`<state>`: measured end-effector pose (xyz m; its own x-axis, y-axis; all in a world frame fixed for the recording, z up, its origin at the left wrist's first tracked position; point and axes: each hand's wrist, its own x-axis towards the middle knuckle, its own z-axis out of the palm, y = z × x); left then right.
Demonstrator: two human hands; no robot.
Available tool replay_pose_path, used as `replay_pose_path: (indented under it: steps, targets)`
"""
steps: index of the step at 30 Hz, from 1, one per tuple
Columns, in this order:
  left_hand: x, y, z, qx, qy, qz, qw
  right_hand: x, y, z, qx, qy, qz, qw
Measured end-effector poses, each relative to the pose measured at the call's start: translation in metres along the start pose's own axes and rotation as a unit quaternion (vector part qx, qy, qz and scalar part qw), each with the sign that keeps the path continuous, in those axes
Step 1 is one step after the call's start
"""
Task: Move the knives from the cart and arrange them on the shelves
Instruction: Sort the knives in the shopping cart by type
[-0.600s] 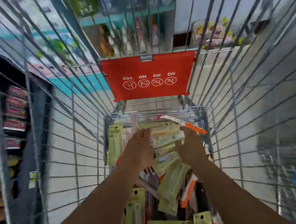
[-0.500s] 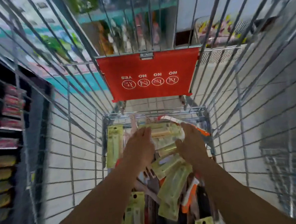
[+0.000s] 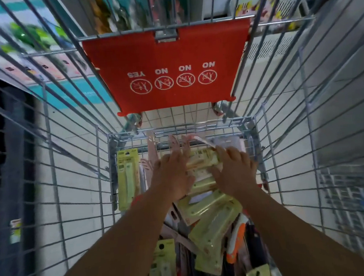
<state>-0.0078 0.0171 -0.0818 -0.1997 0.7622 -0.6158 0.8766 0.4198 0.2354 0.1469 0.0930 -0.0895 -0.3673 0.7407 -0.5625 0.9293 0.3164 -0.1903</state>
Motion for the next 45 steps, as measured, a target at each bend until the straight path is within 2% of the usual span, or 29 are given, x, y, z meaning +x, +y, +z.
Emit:
replay_pose_path:
  steps: [4,11,15,22,27,31,33,37,40,43,45]
  targets:
    - [-0.017,-0.008,0.010,-0.012,-0.001,0.004,1.000,-0.027,-0.006,0.015,0.072,0.011,0.019,0.997]
    - [-0.043,-0.024,0.020,0.006,0.010,0.027,1.000,-0.073,-0.011,0.036,0.099,-0.012,-0.021,0.995]
    - [-0.059,-0.027,0.019,0.056,0.034,0.060,0.996,-0.095,-0.014,0.048,0.101,-0.035,-0.038,0.994]
    - [-0.079,-0.028,0.023,0.107,0.022,0.071,0.991,-0.121,-0.034,0.062,0.166,-0.044,-0.060,0.983]
    - [-0.095,-0.020,0.035,0.032,0.010,0.105,0.994,-0.131,-0.051,0.071,0.197,-0.050,-0.071,0.977]
    - [-0.100,-0.024,0.049,0.051,0.014,0.102,0.993,-0.132,-0.055,0.066,0.201,-0.036,-0.090,0.975]
    - [-0.101,-0.023,0.050,0.051,0.026,0.096,0.994,-0.130,-0.048,0.059,0.196,-0.007,-0.069,0.978]
    - [-0.097,-0.019,0.048,0.060,0.043,0.092,0.993,-0.126,-0.029,0.056,0.164,0.065,0.038,0.984]
    - [-0.094,-0.017,0.042,0.061,0.059,0.088,0.993,-0.125,-0.022,0.054,0.139,0.026,0.086,0.986]
    - [-0.090,-0.016,0.037,0.049,0.078,0.092,0.991,-0.124,-0.024,0.053,0.107,-0.016,0.071,0.992]
    - [-0.085,-0.022,0.036,0.014,0.113,0.078,0.990,-0.121,-0.030,0.052,0.117,-0.002,0.067,0.991]
